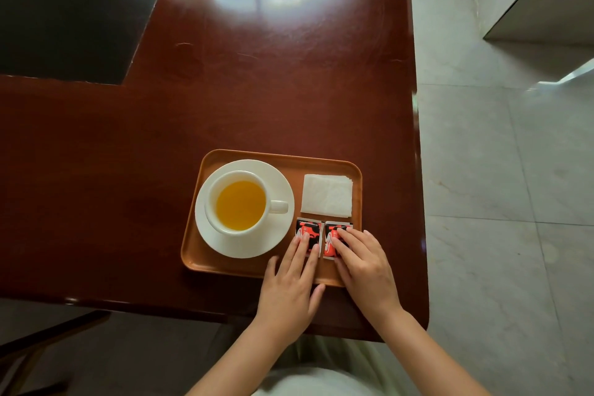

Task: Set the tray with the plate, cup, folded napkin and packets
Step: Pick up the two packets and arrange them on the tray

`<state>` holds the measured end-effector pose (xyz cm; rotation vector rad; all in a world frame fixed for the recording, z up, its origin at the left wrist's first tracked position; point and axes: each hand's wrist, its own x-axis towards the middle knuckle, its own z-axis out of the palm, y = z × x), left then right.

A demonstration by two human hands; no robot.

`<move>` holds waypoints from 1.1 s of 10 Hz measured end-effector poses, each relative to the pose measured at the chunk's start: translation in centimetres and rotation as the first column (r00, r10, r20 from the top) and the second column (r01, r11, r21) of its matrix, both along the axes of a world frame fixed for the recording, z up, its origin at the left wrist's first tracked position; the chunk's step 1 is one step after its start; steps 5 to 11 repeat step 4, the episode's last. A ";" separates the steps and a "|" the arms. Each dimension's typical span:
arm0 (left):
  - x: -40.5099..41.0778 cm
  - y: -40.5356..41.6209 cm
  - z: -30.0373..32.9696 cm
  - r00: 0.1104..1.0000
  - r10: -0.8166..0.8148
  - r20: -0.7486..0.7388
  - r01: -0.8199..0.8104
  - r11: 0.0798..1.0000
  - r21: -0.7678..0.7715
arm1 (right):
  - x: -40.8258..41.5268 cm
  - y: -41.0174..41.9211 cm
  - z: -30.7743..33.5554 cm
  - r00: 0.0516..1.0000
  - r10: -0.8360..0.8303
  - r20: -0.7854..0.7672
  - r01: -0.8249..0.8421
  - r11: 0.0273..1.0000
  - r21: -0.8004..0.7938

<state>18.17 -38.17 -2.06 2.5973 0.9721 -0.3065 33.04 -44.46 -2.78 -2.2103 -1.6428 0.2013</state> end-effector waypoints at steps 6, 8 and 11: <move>1.1 1.8 4.2 0.964 -0.045 0.261 0.025 0.997 0.080 | 0.7 1.2 2.4 1.000 0.008 -0.018 -0.008 1.000 0.017; 1.1 1.8 4.2 0.964 -0.045 0.261 0.025 0.997 0.080 | 0.7 1.2 2.4 1.000 0.008 -0.018 -0.008 1.000 0.017; 1.1 1.8 4.2 0.964 -0.045 0.261 0.025 0.997 0.080 | 0.7 1.2 2.4 1.000 0.008 -0.018 -0.008 1.000 0.017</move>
